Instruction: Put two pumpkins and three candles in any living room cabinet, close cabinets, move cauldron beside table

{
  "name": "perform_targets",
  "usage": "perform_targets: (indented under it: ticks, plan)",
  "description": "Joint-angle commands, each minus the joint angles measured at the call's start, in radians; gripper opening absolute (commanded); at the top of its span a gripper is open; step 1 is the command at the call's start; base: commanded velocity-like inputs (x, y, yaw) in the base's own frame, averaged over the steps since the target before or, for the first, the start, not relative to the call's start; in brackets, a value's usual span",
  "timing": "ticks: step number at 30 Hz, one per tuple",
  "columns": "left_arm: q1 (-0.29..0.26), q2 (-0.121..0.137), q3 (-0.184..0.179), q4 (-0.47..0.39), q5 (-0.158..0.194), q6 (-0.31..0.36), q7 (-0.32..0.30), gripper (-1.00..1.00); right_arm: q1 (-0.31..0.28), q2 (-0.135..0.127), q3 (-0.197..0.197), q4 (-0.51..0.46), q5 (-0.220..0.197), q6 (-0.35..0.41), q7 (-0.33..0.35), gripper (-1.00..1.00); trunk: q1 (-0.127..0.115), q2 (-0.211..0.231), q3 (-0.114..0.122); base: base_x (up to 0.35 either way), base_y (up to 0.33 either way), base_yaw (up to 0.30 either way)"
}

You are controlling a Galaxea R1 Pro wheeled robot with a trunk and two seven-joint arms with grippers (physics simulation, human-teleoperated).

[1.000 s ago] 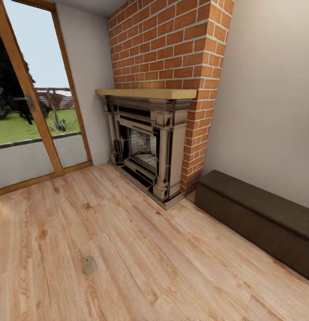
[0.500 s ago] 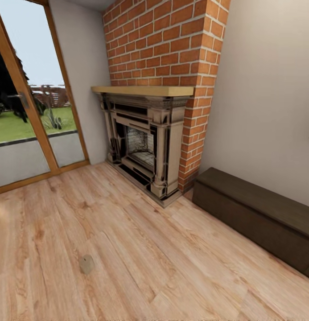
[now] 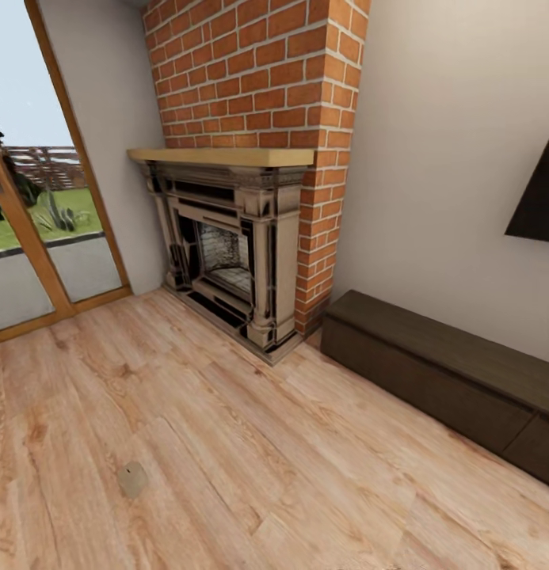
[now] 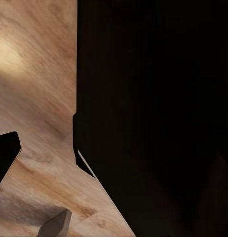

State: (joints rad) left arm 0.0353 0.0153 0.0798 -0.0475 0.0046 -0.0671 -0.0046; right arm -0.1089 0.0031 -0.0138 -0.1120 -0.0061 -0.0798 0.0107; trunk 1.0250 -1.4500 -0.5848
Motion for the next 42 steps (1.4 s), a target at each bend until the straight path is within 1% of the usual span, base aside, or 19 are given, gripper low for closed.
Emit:
perform_targets:
  ticks: [1, 23, 42]
  plan:
    - [0.000, 0.000, 0.000, 0.000, 0.000, 0.000, 0.000, 1.00, 0.000, 0.000, 0.000, 0.000, 0.000, 0.000, 0.000, 1.00, 0.000, 0.000, 0.000, 0.000, 0.000, -0.276]
    - [0.000, 0.000, 0.000, 0.000, 0.000, 0.000, 0.000, 1.00, 0.000, 0.000, 0.000, 0.000, -0.001, 0.000, 0.000, 1.00, 0.000, 0.000, -0.001, 0.000, 0.000, -0.278]
    - [0.000, 0.000, 0.000, 0.000, 0.000, 0.000, 0.001, 1.00, 0.000, -0.001, 0.000, 0.000, -0.001, 0.000, 0.000, 1.00, 0.000, 0.000, -0.012, 0.000, 0.000, -0.272]
